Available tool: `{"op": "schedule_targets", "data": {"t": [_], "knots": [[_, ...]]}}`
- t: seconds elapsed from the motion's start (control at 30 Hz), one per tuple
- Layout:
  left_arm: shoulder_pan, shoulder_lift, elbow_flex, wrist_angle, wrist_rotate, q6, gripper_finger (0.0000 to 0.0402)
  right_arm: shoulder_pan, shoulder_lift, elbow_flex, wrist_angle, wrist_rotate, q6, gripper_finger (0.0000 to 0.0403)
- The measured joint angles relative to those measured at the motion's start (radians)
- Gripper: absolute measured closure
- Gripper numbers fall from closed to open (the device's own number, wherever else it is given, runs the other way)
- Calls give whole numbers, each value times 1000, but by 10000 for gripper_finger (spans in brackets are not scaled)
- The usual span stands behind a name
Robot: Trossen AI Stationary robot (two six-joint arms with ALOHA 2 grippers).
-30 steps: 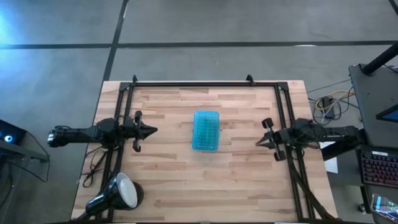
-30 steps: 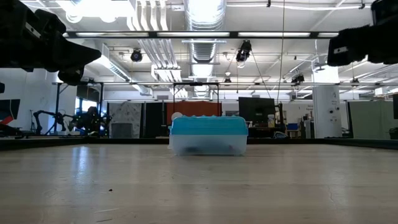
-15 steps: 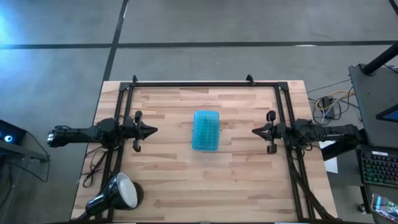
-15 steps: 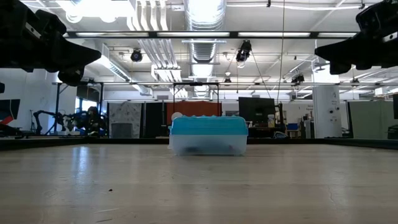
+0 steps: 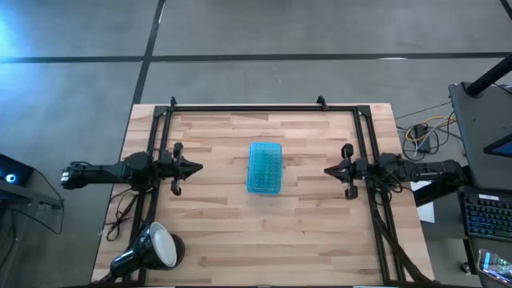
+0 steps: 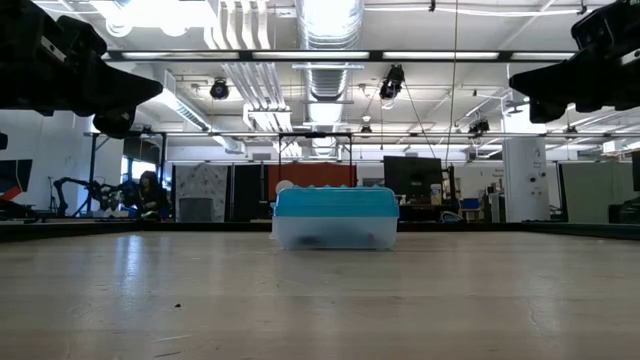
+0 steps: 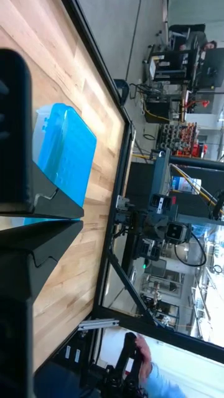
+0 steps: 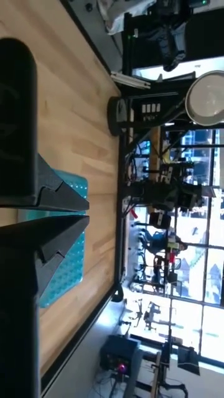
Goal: Pick & place school supplies into a supply box
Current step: Return to Home Position
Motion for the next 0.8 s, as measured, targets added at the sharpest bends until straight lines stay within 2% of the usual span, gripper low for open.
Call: {"op": "schedule_targets", "data": {"t": [0.8], "knots": [[0,0,0,-1,0,0,401,0,15,0,1,0,-4,390]]}}
